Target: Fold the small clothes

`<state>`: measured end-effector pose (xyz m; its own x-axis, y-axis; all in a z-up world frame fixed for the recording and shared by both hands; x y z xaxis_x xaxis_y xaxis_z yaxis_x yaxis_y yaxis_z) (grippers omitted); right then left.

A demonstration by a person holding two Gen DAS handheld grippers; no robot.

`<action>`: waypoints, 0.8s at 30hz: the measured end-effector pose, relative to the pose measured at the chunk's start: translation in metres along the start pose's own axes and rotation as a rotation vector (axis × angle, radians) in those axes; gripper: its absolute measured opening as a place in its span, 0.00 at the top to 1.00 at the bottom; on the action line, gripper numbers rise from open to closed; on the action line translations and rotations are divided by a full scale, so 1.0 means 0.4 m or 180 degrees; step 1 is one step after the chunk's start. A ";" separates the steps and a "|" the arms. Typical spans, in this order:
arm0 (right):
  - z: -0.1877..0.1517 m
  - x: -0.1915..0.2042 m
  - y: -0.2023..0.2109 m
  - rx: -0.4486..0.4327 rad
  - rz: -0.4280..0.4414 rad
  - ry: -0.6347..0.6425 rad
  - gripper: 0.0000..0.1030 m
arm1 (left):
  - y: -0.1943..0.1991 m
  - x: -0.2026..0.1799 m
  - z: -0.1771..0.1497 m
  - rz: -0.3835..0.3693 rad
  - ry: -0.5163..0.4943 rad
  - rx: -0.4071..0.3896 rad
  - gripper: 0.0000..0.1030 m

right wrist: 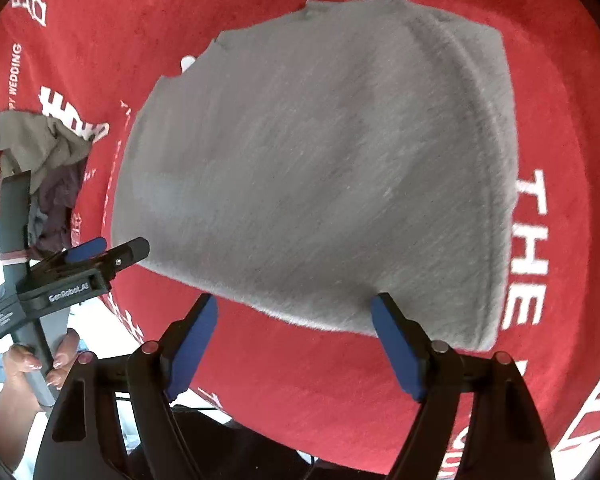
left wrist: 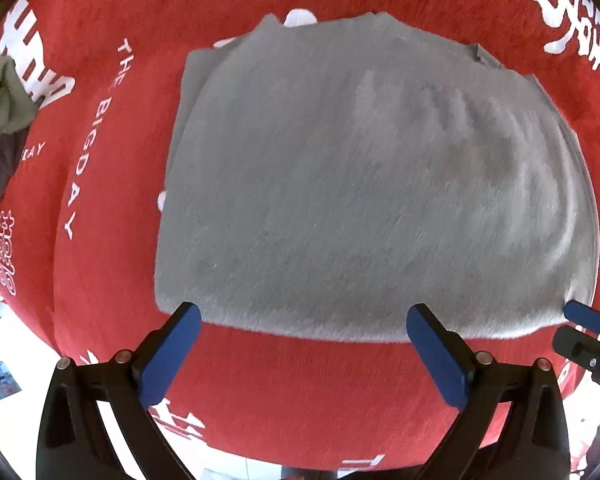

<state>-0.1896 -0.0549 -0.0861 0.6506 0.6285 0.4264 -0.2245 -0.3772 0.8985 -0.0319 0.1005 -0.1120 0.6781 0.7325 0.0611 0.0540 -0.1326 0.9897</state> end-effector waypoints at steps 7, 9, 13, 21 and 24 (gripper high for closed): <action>-0.026 0.041 -0.026 -0.0039 -0.0138 -0.0131 0.20 | -0.039 0.059 -0.036 -0.0045 -0.0080 0.0088 0.00; -0.035 0.056 -0.034 -0.0056 -0.0197 -0.0160 0.20 | -0.048 0.080 -0.050 -0.0065 -0.0083 0.0113 0.00; -0.047 0.100 -0.056 -0.0057 -0.0273 -0.0129 0.20 | -0.066 0.116 -0.075 -0.0140 -0.0078 0.0203 0.00; -0.035 0.206 -0.108 0.0002 -0.0314 0.0059 0.20 | -0.097 0.186 -0.114 -0.0100 0.0071 0.0241 0.00; -0.027 0.232 -0.127 0.0042 -0.0242 0.0092 0.21 | -0.116 0.217 -0.124 -0.0153 0.0161 0.0277 0.00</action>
<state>-0.1256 0.0298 -0.0909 0.6441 0.6751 0.3599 -0.1655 -0.3363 0.9271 -0.0119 0.2032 -0.1460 0.6354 0.7719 0.0224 0.1506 -0.1523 0.9768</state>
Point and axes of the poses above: each gripper's, at about its wrist camera, not at the fingertips, and y roughly against the way its jaws point, x to its left, z to its top, the point moved 6 cm from there along -y, roughly the way its jaws point, and after that the axes turned 8 degrees about x, right-handed, at the moved point
